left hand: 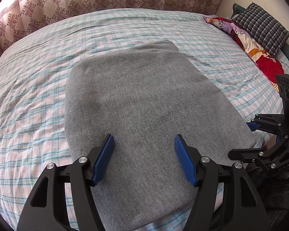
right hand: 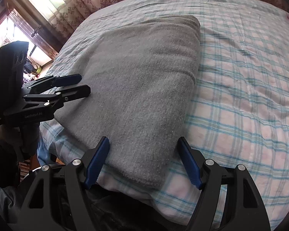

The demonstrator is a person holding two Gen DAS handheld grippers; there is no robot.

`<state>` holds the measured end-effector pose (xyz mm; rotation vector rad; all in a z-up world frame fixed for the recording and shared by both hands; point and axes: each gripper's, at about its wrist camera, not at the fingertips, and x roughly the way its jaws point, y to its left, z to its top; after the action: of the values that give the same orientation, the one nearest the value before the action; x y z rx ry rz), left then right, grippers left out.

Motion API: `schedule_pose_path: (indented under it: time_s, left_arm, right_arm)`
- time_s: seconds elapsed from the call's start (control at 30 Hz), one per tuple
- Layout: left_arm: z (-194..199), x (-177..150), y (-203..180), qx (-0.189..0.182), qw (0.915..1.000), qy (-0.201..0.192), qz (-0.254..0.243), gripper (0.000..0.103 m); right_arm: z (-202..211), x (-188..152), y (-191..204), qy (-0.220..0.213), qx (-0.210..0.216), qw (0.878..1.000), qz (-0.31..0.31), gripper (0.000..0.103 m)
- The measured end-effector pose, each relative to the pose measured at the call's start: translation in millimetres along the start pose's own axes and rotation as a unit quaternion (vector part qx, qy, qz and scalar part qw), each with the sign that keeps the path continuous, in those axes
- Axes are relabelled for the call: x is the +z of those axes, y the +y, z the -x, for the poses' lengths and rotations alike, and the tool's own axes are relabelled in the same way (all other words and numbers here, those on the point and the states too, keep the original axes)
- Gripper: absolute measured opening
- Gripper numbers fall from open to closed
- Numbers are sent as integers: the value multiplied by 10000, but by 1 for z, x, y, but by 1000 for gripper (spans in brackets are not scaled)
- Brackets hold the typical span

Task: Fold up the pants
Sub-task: 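Smooth the folded pants bundle with both open grippers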

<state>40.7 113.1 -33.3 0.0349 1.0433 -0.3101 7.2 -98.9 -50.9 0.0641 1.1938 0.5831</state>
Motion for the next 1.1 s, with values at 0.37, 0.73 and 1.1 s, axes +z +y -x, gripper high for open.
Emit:
schedule_pose_path:
  time_s: [0.37,0.73,1.1]
  left_arm:
    - [2,0,-2,76,10000,10,-21,68]
    - [4,0,-5,228,9997,6,-98,68]
    - [13,6,6,313,9994,-86,109,68]
  right_arm:
    - [0,5,9,-32,-205,9997,151,73]
    - [9,4,11,-115,-278,9993,209,73]
    - [38,21,0,-608,-338,9976,13,73]
